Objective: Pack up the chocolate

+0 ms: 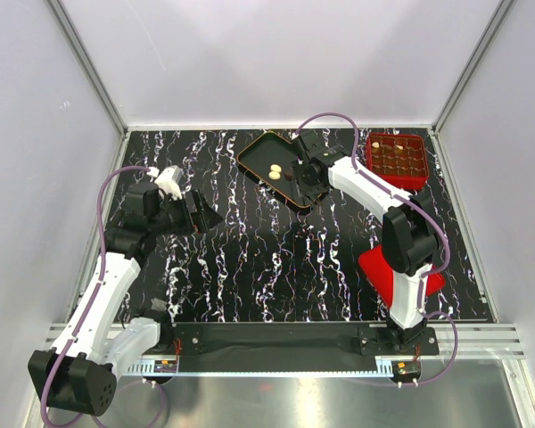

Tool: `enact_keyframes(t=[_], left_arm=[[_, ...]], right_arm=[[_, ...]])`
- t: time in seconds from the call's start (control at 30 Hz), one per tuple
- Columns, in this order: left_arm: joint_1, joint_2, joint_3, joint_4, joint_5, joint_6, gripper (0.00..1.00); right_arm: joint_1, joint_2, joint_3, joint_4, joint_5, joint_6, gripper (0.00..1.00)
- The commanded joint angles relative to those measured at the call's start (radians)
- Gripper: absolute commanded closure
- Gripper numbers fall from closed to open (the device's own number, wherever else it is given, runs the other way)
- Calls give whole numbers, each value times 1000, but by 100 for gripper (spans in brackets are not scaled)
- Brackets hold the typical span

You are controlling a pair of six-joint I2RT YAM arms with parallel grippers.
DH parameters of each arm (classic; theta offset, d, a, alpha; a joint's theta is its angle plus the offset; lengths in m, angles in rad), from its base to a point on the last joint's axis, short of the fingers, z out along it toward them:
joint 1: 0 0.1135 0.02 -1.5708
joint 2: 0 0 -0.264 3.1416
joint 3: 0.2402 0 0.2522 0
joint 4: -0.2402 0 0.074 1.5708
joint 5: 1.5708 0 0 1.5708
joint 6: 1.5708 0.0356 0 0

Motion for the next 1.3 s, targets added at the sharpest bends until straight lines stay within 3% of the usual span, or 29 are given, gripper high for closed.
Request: enact_keyframes(t=[0.0,0.83,1.27], left_arm=[[1,-3,2,40,-3,14,1],[2,1,5,39,-4,15,1],[2,-2,3,37,-3,15,1]], right_arm=[[11,-62,34,2,36,18,53],[12,48,81,23,41,-11,53],[12,24,92,-79,74,-11,54]])
